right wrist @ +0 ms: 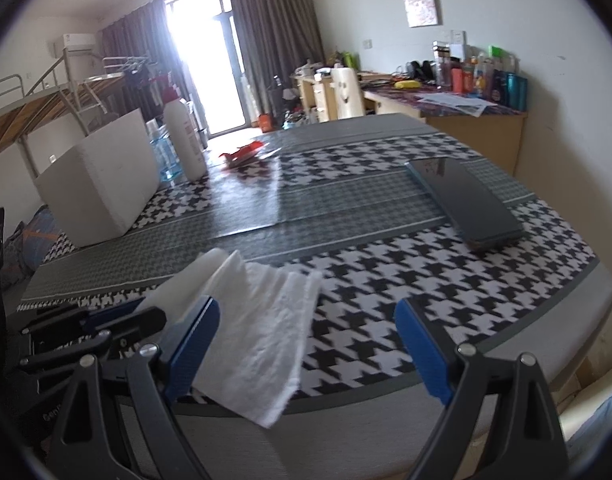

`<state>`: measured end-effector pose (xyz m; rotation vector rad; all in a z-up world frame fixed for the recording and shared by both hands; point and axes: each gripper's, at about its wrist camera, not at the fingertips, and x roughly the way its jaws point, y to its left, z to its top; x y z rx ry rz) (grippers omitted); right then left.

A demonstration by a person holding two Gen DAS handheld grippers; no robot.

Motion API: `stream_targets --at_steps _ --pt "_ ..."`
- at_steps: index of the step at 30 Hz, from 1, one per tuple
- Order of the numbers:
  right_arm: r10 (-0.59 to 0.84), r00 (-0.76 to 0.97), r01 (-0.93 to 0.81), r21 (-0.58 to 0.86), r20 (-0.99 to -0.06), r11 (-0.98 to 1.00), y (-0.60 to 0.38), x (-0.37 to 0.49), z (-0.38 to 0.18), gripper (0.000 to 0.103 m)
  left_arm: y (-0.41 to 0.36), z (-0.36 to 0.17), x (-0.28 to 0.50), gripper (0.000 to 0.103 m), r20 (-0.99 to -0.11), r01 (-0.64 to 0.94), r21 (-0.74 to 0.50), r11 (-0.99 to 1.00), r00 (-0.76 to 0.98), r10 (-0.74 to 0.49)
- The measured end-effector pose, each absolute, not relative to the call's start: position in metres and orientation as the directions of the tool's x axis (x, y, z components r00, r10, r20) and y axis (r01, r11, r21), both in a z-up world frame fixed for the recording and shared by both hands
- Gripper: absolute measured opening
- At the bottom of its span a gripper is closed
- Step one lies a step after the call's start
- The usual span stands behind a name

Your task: Organize soft objects

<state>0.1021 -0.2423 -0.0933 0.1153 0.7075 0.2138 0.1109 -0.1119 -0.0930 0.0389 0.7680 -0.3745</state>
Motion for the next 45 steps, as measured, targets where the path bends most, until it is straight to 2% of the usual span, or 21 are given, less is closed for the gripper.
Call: stream_targets --at_steps 9,17,23,25,27,30,33,45 --pt "0.285 0.683 -0.226 0.178 -0.672 0.958 -0.217 0.112 -0.105 0.092 -0.096 -0.095 0.109 0.016 -0.687 0.307 -0.105 0.946 0.665 -0.292" --pt "0.250 0.662 -0.240 0.115 -0.707 0.964 -0.203 0.115 -0.114 0.092 -0.086 -0.095 0.107 0.016 -0.684 0.288 -0.106 0.952 0.674 -0.280" --pt "0.186 0.659 -0.237 0.034 -0.729 0.971 -0.194 0.116 -0.117 0.069 -0.082 -0.094 0.106 0.016 -0.683 0.283 -0.111 0.953 0.674 -0.280" --pt "0.165 0.666 -0.232 0.008 -0.727 0.973 -0.193 0.115 -0.118 0.055 -0.081 -0.093 0.106 0.016 -0.681 0.282 -0.109 0.953 0.677 -0.278" --pt "0.161 0.668 -0.228 0.007 -0.727 0.974 -0.195 0.115 -0.117 0.029 -0.081 -0.093 0.106 0.016 -0.680 0.281 -0.109 0.954 0.679 -0.277" --pt "0.160 0.664 -0.222 0.011 -0.731 0.975 -0.200 0.116 -0.116 0.008 -0.080 -0.092 0.106 0.016 -0.679 0.278 -0.108 0.954 0.680 -0.276" --pt "0.166 0.660 -0.215 0.028 -0.733 0.976 -0.208 0.118 -0.115 0.006 -0.078 -0.089 0.105 0.016 -0.674 0.274 -0.110 0.955 0.686 -0.274" --pt "0.105 0.701 -0.126 0.023 -0.705 0.992 -0.238 0.119 -0.101 0.005 -0.074 -0.090 0.110 0.016 -0.683 0.248 -0.097 0.964 0.688 -0.246"
